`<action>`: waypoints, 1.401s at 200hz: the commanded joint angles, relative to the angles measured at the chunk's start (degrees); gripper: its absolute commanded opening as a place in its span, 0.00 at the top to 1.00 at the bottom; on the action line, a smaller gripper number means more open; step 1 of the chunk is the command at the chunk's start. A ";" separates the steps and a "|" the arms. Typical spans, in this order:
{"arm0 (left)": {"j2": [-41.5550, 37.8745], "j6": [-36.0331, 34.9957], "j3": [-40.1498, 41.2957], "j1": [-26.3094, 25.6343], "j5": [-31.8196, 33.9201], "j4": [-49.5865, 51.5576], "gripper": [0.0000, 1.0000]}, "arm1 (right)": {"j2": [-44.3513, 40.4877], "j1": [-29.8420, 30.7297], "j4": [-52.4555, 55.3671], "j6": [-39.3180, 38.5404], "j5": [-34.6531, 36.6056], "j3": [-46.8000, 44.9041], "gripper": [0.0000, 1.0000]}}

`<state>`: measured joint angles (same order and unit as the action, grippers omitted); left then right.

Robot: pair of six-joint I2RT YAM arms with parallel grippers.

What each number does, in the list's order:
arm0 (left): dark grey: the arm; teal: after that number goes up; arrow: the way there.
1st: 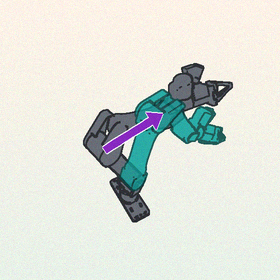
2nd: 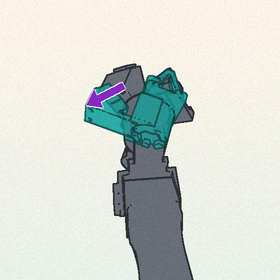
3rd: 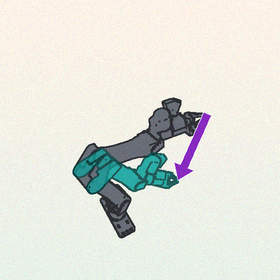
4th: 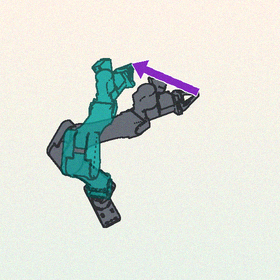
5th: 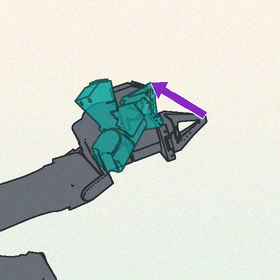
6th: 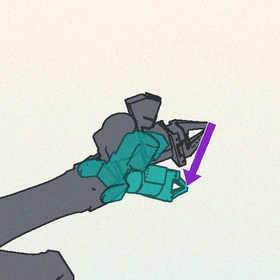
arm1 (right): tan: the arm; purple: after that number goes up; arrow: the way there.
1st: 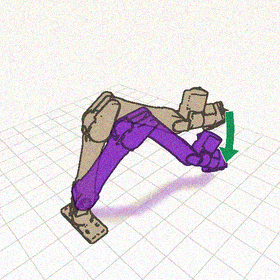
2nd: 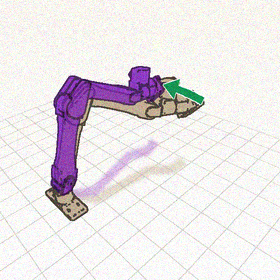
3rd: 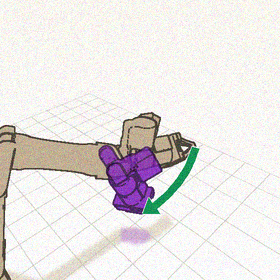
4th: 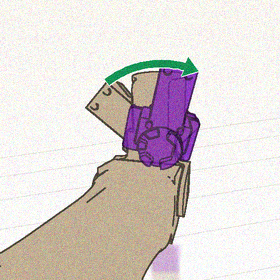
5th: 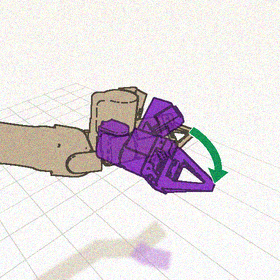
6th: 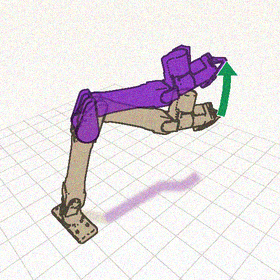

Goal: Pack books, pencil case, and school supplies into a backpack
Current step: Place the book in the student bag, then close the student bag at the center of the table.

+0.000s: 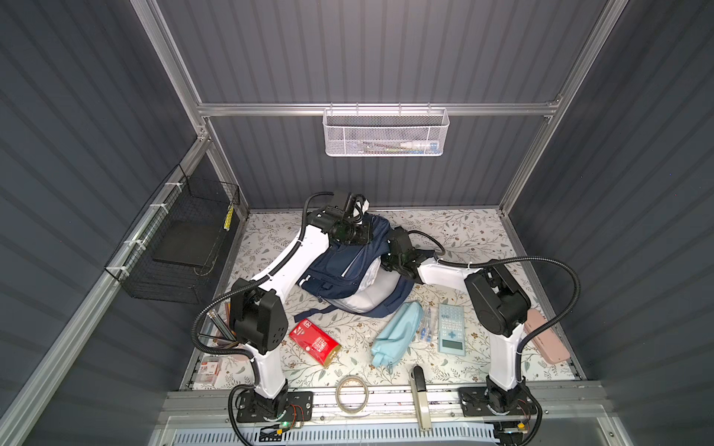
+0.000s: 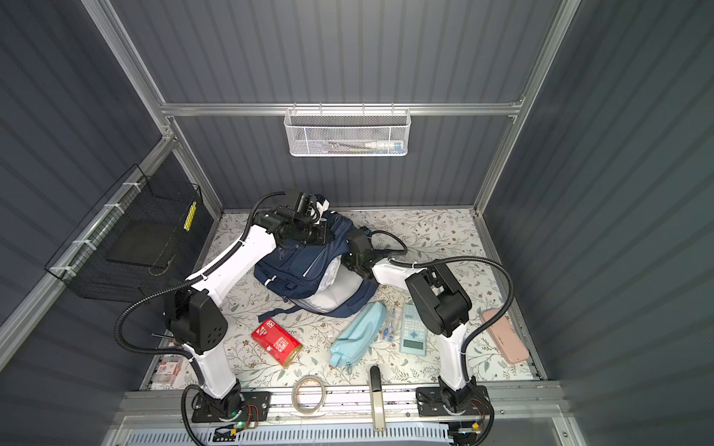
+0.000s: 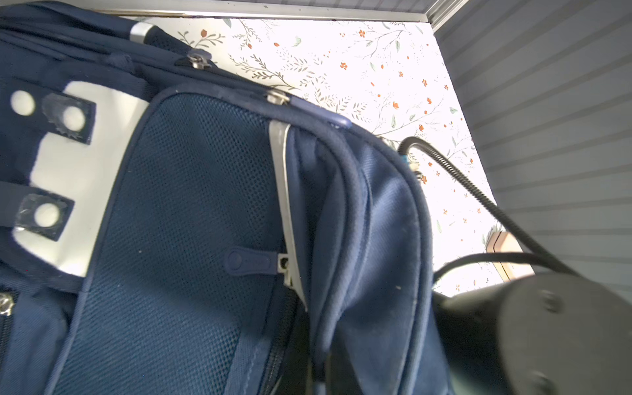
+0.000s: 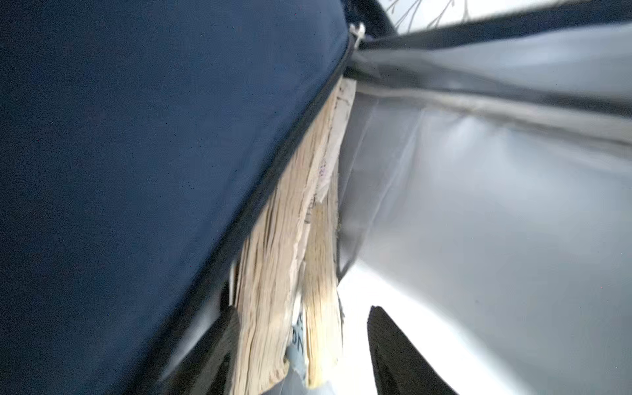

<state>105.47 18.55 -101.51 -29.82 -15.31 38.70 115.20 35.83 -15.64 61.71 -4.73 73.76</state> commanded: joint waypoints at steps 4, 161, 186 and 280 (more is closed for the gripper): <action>-3.96 0.51 -0.63 -0.81 -4.02 -2.79 1.00 | 2.19 -0.17 -3.35 1.31 -1.16 -0.50 0.46; -2.82 1.79 1.85 -0.76 1.51 -6.56 1.00 | -16.58 -6.76 4.21 -2.46 -6.81 -18.33 0.39; -1.41 4.30 3.65 -0.84 -0.40 -10.27 1.00 | -26.81 -8.28 12.35 -5.83 -5.47 -24.37 0.37; 1.65 6.51 6.94 -1.72 0.61 -13.55 0.42 | -35.94 -9.36 18.21 -9.41 -9.94 -31.07 0.18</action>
<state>107.66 24.21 -95.37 -31.64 -14.63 27.51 77.28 26.28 5.30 53.78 -12.08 43.44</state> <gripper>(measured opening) 0.472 0.813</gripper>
